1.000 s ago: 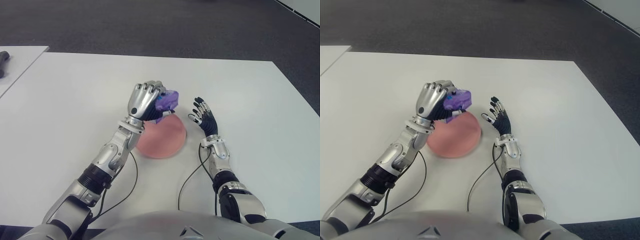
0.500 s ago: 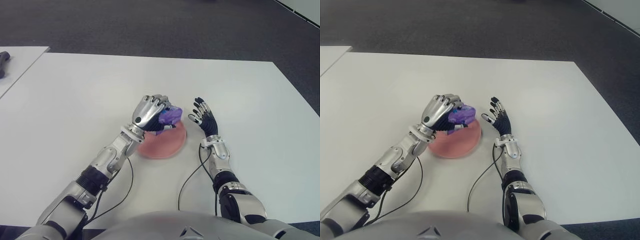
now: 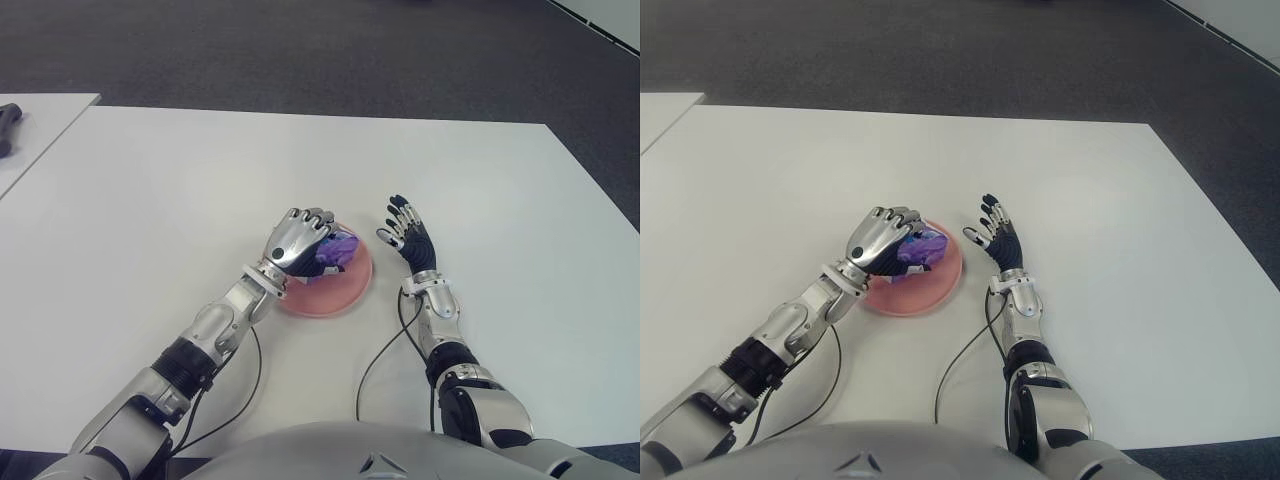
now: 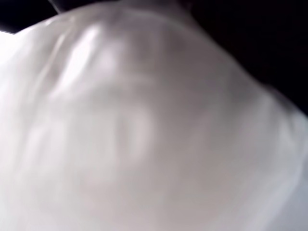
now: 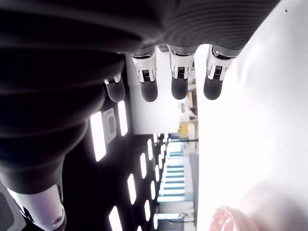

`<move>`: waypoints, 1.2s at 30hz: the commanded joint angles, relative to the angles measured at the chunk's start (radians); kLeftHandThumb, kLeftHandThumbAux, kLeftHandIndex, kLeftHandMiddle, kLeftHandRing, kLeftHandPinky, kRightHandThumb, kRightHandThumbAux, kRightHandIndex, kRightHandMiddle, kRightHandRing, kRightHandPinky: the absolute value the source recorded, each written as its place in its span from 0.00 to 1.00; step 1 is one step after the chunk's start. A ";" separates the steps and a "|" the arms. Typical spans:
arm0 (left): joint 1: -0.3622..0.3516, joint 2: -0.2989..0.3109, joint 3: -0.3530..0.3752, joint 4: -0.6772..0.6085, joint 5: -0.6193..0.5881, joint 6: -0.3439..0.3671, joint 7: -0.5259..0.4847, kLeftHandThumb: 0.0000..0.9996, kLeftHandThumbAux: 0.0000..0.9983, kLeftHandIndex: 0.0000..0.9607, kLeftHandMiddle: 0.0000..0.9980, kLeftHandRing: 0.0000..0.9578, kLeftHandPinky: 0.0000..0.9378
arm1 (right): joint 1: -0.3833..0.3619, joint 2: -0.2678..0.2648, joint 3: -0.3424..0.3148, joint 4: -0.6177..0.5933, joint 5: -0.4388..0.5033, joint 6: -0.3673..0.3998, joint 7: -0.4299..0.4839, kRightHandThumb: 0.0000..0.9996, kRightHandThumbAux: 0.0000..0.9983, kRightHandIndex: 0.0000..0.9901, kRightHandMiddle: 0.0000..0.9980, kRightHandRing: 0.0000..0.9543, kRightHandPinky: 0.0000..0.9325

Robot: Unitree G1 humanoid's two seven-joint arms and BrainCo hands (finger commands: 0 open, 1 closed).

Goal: Put the tissue paper into the plate.

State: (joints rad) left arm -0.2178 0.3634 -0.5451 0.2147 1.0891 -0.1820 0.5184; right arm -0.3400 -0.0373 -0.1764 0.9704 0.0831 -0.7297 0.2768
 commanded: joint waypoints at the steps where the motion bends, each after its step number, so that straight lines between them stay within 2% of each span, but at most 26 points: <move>1: 0.014 0.011 -0.023 0.039 0.039 0.027 0.012 1.00 0.63 0.79 0.47 0.52 0.81 | 0.120 0.012 -0.012 0.079 0.017 0.001 -0.005 0.08 0.71 0.04 0.02 0.00 0.05; 7: -0.011 0.033 -0.072 0.119 0.156 0.088 0.108 1.00 0.63 0.79 0.46 0.53 0.84 | 0.121 0.013 -0.011 0.078 0.016 0.000 -0.005 0.08 0.71 0.04 0.02 0.00 0.05; 11: -0.029 0.032 -0.094 0.167 0.190 0.112 0.165 1.00 0.63 0.79 0.46 0.53 0.86 | 0.122 0.014 -0.011 0.078 0.016 -0.001 -0.005 0.08 0.71 0.04 0.02 0.00 0.05; 19: -0.047 0.027 -0.121 0.228 0.185 0.126 0.232 1.00 0.63 0.79 0.46 0.53 0.86 | 0.126 0.015 -0.010 0.076 0.015 -0.004 -0.005 0.08 0.71 0.04 0.02 0.00 0.05; 23: -0.036 0.008 -0.112 0.237 0.142 0.123 0.238 1.00 0.63 0.80 0.46 0.53 0.86 | 0.128 0.016 -0.009 0.075 0.015 -0.005 -0.005 0.08 0.71 0.04 0.02 0.00 0.05; 24: -0.031 -0.001 -0.108 0.241 0.128 0.123 0.238 0.98 0.64 0.66 0.49 0.54 0.81 | 0.128 0.016 -0.009 0.075 0.015 -0.006 -0.005 0.08 0.71 0.04 0.02 0.00 0.05; 25: -0.025 -0.008 -0.103 0.241 0.113 0.124 0.227 0.98 0.64 0.61 0.50 0.54 0.79 | 0.128 0.016 -0.009 0.074 0.015 -0.006 -0.005 0.08 0.71 0.04 0.02 0.00 0.05; 27: -0.012 -0.007 -0.100 0.221 0.088 0.128 0.174 0.89 0.66 0.49 0.55 0.58 0.69 | 0.128 0.016 -0.009 0.074 0.015 -0.006 -0.005 0.08 0.71 0.04 0.02 0.00 0.05; 28: -0.005 -0.004 -0.100 0.207 0.076 0.130 0.142 0.69 0.64 0.40 0.43 0.44 0.52 | 0.128 0.016 -0.009 0.074 0.015 -0.006 -0.005 0.08 0.71 0.04 0.02 0.00 0.05; 29: 0.000 -0.001 -0.100 0.195 0.069 0.131 0.121 0.61 0.63 0.36 0.39 0.39 0.45 | 0.129 0.016 -0.009 0.074 0.015 -0.006 -0.006 0.08 0.71 0.04 0.02 0.00 0.05; 31: 0.044 0.052 -0.095 0.079 0.016 0.132 -0.088 0.41 0.61 0.26 0.27 0.25 0.29 | 0.130 0.018 -0.008 0.073 0.014 -0.007 -0.007 0.08 0.71 0.04 0.02 0.00 0.05; 32: 0.057 0.071 -0.093 0.039 -0.007 0.129 -0.171 0.27 0.58 0.17 0.17 0.16 0.19 | 0.131 0.018 -0.008 0.072 0.013 -0.008 -0.007 0.08 0.71 0.04 0.02 0.00 0.05; 33: 0.058 0.084 -0.094 0.017 -0.038 0.121 -0.259 0.17 0.56 0.11 0.11 0.10 0.12 | 0.132 0.018 -0.008 0.072 0.013 -0.008 -0.007 0.08 0.71 0.04 0.02 0.00 0.05; 34: 0.054 0.089 -0.096 0.010 -0.057 0.116 -0.305 0.11 0.53 0.07 0.07 0.06 0.08 | 0.132 0.018 -0.008 0.071 0.013 -0.008 -0.007 0.08 0.71 0.04 0.02 0.00 0.05; 36: 0.053 0.102 -0.094 -0.012 -0.087 0.106 -0.365 0.06 0.50 0.03 0.04 0.03 0.04 | 0.133 0.018 -0.008 0.070 0.013 -0.007 -0.006 0.08 0.71 0.04 0.02 0.00 0.05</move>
State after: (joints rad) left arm -0.2374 0.3894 -0.6300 0.2793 1.1192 -0.0561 0.5383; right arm -0.3476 -0.0407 -0.1760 0.9584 0.0799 -0.7316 0.2766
